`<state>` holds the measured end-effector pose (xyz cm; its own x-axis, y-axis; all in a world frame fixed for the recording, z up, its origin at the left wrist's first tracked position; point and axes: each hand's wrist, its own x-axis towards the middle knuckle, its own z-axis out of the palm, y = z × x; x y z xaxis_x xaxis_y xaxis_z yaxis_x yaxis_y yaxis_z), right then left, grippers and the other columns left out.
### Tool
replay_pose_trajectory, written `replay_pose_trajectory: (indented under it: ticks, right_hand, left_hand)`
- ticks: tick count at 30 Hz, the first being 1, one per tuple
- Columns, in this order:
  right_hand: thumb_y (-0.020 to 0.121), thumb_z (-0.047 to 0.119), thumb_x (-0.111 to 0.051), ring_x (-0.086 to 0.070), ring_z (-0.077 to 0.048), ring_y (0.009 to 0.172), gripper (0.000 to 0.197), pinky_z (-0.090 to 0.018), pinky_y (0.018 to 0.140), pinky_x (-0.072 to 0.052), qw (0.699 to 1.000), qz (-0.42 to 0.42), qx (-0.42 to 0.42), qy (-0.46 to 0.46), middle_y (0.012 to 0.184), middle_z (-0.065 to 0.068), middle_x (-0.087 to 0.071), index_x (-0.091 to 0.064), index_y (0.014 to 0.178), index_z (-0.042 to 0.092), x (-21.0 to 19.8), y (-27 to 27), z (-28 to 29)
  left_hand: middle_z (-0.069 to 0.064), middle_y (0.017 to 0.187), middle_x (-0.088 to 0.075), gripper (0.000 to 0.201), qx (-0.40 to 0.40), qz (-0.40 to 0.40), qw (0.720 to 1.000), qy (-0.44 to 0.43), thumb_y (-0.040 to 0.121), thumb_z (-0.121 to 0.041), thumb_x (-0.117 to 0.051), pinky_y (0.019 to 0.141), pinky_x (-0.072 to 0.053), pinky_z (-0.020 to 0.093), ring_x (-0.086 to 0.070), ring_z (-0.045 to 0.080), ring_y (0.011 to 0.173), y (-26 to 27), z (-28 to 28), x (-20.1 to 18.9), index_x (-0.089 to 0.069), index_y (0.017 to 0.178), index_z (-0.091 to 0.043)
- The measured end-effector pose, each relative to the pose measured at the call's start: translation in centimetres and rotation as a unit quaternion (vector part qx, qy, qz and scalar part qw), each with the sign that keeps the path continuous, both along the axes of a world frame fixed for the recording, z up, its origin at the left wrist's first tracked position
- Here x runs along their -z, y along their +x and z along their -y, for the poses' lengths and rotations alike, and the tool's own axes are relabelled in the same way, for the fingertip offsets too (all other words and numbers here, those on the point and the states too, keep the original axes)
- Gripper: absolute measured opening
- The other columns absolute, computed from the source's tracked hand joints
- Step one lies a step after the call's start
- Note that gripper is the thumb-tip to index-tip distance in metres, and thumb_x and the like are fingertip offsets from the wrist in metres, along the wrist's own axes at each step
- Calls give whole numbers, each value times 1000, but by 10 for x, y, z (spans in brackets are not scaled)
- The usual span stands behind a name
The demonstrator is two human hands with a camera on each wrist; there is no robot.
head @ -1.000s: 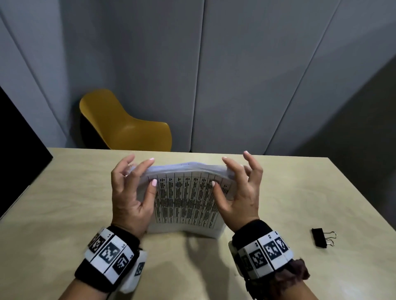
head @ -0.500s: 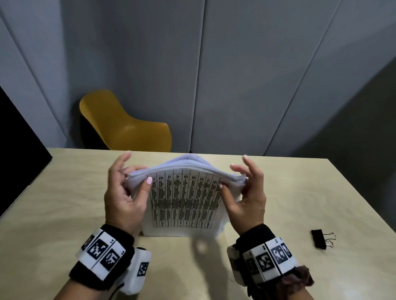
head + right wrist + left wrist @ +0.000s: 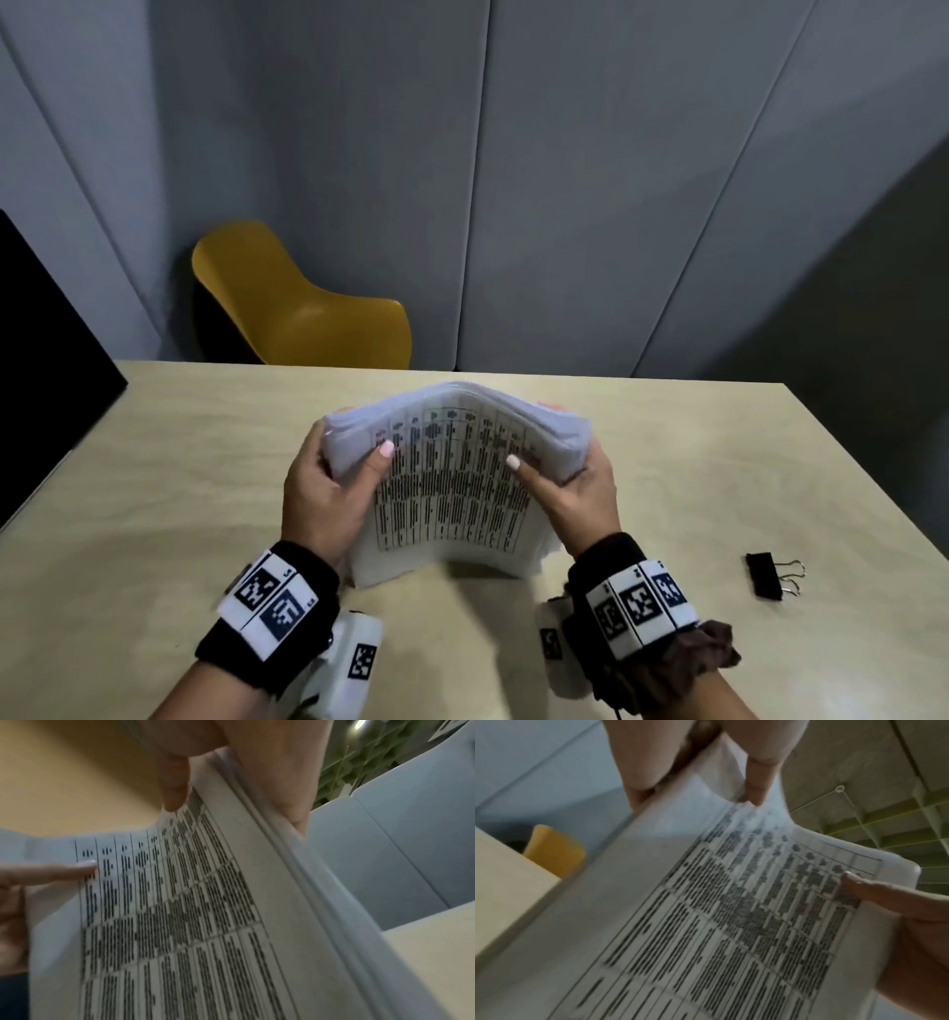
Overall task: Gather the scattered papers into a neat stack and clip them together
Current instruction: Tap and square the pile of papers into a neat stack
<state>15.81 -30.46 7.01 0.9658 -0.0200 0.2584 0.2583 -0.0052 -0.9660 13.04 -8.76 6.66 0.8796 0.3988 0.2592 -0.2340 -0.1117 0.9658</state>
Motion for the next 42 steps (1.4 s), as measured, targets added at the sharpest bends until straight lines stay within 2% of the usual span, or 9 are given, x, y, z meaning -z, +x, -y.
replay_pose_trajectory:
  ticks: [4,8,14,18,22,25,30,34,42]
  right_hand:
    - [53,43,-85,-61,-18,111,91,-40,96,-50,999,-28,4,-16,120,-7,-62,-39,129,20,10,-9,-2]
    - [44,55,-83,-60,-15,111,109,-33,94,-51,998,-39,41,15,120,-5,-59,-33,135,24,15,-9,-7]
    - [55,46,-76,-62,-9,102,80,-23,87,-51,999,-15,44,0,111,-2,-63,-43,122,18,22,-10,-13]
    - [60,48,-68,-63,2,84,53,-14,74,-49,998,-4,46,36,94,6,-66,-52,104,23,17,-13,-12]
    - [64,57,-58,-58,-4,78,51,-23,74,-48,994,15,80,77,85,5,-60,-55,96,18,-1,-6,-16]
    - [57,73,-55,-56,-9,81,72,-28,77,-47,987,-17,127,95,87,6,-59,-55,99,15,-18,10,-19]
    - [61,64,-58,-48,-12,61,45,-26,61,-41,972,-96,174,124,63,6,-49,-49,61,19,-32,24,-25]
    - [67,42,-57,-41,-15,60,28,-26,57,-34,960,-120,188,170,60,2,-42,-47,59,17,-33,24,-26]
    - [70,44,-71,-43,-16,63,37,-27,61,-37,951,-117,216,187,60,2,-45,-48,54,20,-35,26,-26]
  left_hand:
    - [-8,96,-67,53,35,-8,999,-30,62,-18,-81,76,-53,13,-65,-5,82,-2,1,3,-50,103,-31]
    - [0,103,-64,58,32,-3,998,-55,64,-12,-76,73,-53,12,-65,-5,79,0,3,2,-47,112,-23]
    - [3,101,-63,59,36,31,997,-53,64,-13,-77,74,-53,13,-66,-4,80,-1,5,1,-46,113,-14]
    - [-1,103,-63,80,23,34,996,-73,43,-61,-79,81,-54,28,-65,3,84,-3,4,-7,-46,109,-30]
    - [0,97,-60,104,-28,49,995,-85,42,-85,-61,80,-51,28,-61,4,84,2,8,-12,-46,118,-16]
    - [4,86,-56,70,-71,37,990,-120,52,-86,-54,79,-44,45,-53,22,85,8,11,-17,-56,92,-28]
    - [9,71,-53,49,-107,-13,986,-125,63,-74,-54,69,-44,43,-52,25,71,19,12,-24,-50,59,-25]
    - [-3,58,-48,50,-121,-7,982,-147,69,-59,-58,63,-38,33,-47,16,61,21,12,-23,-43,58,-13]
    - [-11,48,-47,40,-134,-9,978,-160,70,-51,-62,52,-36,22,-46,9,52,18,17,-29,-43,54,-19]
